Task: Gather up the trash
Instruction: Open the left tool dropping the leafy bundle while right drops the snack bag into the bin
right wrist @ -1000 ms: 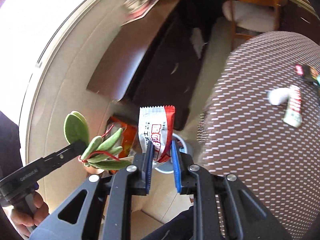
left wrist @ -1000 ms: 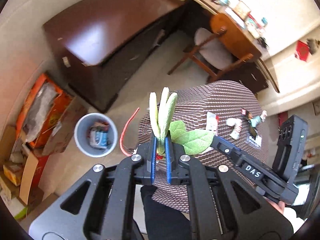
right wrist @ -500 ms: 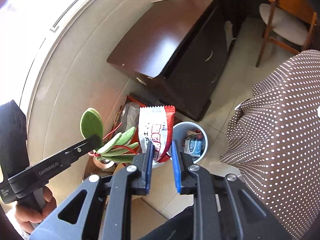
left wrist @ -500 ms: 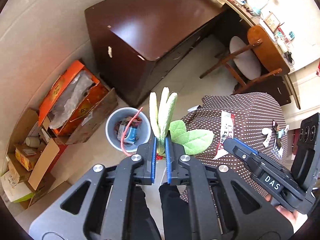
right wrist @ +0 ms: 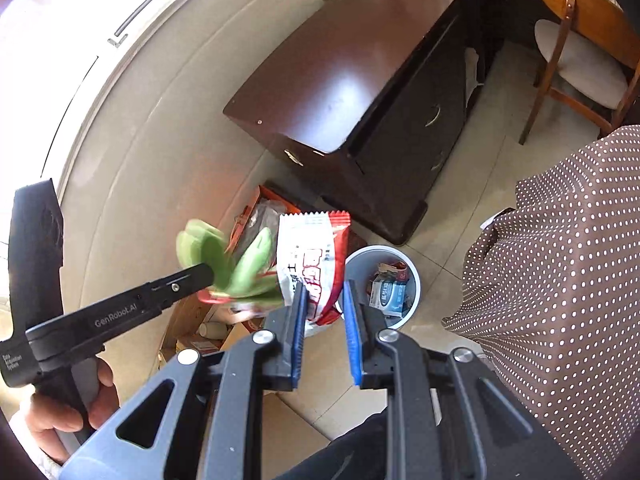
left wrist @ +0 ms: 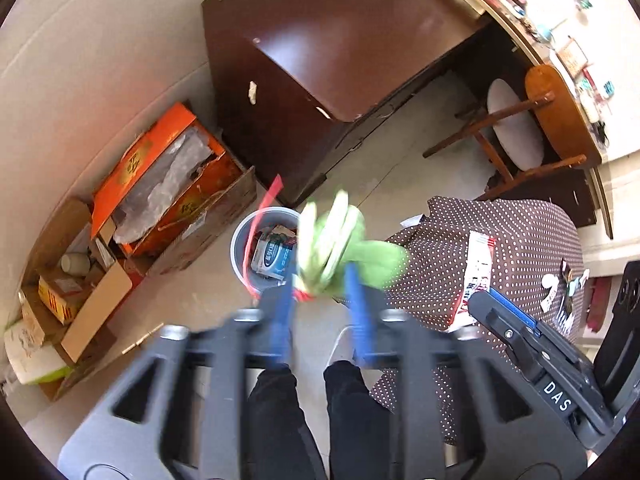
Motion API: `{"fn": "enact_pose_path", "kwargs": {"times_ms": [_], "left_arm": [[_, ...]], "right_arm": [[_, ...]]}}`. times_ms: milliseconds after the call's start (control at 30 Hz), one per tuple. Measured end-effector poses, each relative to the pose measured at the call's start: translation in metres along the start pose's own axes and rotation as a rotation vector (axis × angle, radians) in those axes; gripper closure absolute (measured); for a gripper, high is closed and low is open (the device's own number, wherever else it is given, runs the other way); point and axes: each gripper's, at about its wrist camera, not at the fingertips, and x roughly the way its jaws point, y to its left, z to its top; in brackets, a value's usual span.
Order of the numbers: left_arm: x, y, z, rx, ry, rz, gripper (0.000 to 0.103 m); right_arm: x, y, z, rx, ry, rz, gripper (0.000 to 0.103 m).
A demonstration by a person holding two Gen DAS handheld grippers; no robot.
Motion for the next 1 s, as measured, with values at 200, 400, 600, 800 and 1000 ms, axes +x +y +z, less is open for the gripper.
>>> {"fn": "enact_pose_path", "kwargs": {"times_ms": [200, 400, 600, 800, 1000], "left_arm": [[-0.007, 0.006, 0.001, 0.002, -0.028, 0.031, 0.040], [-0.013, 0.013, 0.000, 0.008, -0.048, 0.063, 0.040], [-0.020, 0.028, -0.002, -0.002, -0.065, 0.095, 0.040], [-0.024, 0.043, -0.007, -0.030, -0.062, 0.083, 0.039], [-0.031, 0.054, -0.014, -0.050, -0.077, 0.090, 0.039]], "right_arm": [[0.005, 0.008, 0.002, -0.017, 0.012, 0.004, 0.085], [0.013, 0.019, 0.004, -0.045, 0.030, 0.013, 0.085], [0.026, 0.030, 0.004, -0.078, 0.056, 0.019, 0.085], [0.038, 0.044, 0.002, -0.108, 0.082, 0.025, 0.085], [0.048, 0.056, 0.001, -0.134, 0.093, 0.026, 0.085]]}}
